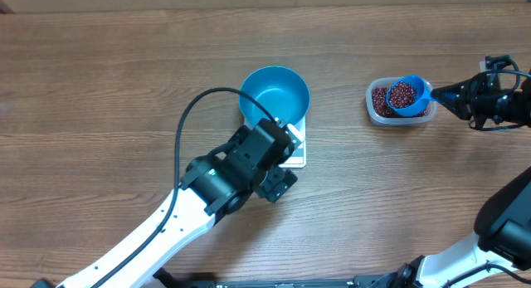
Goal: Scoop item into bowl and weigh 150g on scale
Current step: 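Pull the left gripper back from the scale buttons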
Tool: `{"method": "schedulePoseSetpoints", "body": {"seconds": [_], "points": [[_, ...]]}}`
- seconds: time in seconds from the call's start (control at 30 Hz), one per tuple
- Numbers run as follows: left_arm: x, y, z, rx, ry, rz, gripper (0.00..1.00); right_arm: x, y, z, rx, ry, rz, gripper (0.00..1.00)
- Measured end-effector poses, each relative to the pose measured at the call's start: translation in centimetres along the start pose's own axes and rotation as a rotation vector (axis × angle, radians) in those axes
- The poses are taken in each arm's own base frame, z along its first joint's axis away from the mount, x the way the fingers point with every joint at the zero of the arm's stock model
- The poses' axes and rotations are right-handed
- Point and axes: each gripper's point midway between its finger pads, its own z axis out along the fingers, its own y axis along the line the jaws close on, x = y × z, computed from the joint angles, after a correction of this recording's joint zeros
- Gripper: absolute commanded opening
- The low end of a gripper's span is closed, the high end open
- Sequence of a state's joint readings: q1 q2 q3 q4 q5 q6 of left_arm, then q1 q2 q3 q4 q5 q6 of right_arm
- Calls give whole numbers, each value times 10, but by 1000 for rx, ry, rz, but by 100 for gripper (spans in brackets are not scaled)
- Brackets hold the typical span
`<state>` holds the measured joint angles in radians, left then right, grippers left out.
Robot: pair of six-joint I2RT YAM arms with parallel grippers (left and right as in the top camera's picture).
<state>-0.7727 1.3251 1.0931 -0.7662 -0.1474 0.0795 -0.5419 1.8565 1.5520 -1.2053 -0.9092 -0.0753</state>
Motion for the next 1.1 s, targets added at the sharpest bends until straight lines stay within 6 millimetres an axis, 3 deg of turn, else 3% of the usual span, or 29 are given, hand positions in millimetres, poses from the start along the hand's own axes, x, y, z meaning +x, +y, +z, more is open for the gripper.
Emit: {"method": "schedulePoseSetpoints", "body": {"seconds": [0.23,0.4,0.8,1.1], "points": [[9,14,-17,-1,2,-57,100,0,0,0,0,0,0,4],[17,23,-18,19,23,-108,100,0,0,0,0,0,0,4],[24,15,-19,86,48,-77,100,0,0,0,0,0,0,4],[26,29,-30,90,17,-104,100,0,0,0,0,0,1,4]]}}
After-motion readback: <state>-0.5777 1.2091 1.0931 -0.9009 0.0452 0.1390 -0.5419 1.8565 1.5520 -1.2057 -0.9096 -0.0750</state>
